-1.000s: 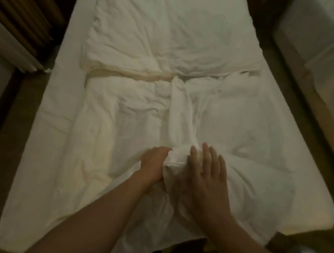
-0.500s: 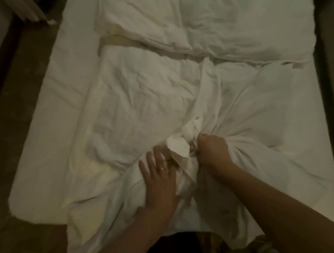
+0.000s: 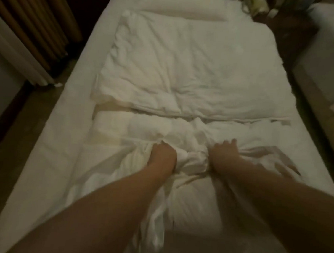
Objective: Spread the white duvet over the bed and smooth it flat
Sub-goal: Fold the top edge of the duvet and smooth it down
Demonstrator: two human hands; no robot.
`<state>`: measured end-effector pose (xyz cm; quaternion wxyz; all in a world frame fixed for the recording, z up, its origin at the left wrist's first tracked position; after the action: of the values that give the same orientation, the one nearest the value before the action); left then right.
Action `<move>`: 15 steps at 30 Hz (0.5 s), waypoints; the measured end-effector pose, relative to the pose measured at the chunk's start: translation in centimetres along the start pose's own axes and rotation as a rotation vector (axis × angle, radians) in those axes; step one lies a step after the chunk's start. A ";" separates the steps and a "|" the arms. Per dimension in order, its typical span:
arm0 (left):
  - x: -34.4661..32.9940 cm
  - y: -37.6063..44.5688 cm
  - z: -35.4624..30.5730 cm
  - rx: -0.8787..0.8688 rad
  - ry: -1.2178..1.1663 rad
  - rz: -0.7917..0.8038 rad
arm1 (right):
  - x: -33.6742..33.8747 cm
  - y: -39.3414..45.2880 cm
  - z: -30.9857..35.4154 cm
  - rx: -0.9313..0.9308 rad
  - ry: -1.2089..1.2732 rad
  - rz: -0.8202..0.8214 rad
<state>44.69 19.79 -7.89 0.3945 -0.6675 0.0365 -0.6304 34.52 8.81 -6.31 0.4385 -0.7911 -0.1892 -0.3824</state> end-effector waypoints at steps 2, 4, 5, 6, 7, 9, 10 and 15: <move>-1.0 -0.7 -0.2 -0.032 -0.003 0.049 | -0.1 -1.1 0.6 0.017 0.062 -0.057; 0.9 -0.7 0.4 -0.118 0.037 -0.019 | 1.3 -1.4 0.3 0.138 0.073 -0.140; 2.6 -0.3 0.8 -0.170 0.072 -0.050 | 2.2 -1.0 -0.7 0.195 0.070 -0.129; 4.5 0.6 1.0 -0.219 0.098 -0.078 | 2.9 -0.3 -1.9 0.245 0.047 -0.110; 6.4 1.8 0.9 -0.265 0.126 -0.105 | 3.6 0.7 -3.3 0.288 0.002 -0.091; 11.0 4.5 0.5 -0.352 0.142 -0.175 | 5.7 3.3 -6.0 0.337 -0.044 -0.079; 13.1 6.2 0.4 -0.367 0.163 -0.208 | 6.6 5.2 -7.2 0.325 -0.076 -0.087; 14.5 15.7 2.6 -0.131 0.185 -0.097 | 6.1 13.8 -9.1 0.217 -0.115 -0.075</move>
<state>56.92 2.39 -4.80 0.3141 -0.6319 0.0814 -0.7038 43.14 -6.52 -6.28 0.4951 -0.7520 -0.2837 -0.3300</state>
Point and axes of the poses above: each hand's wrist, its own y-axis towards the middle knuckle, its own x-axis out of the back of the hand, z = x × y, the point moved 9 cm from there along y, towards the middle knuckle, and after that the axes turned 5 degrees about z, right-handed, at the moved point
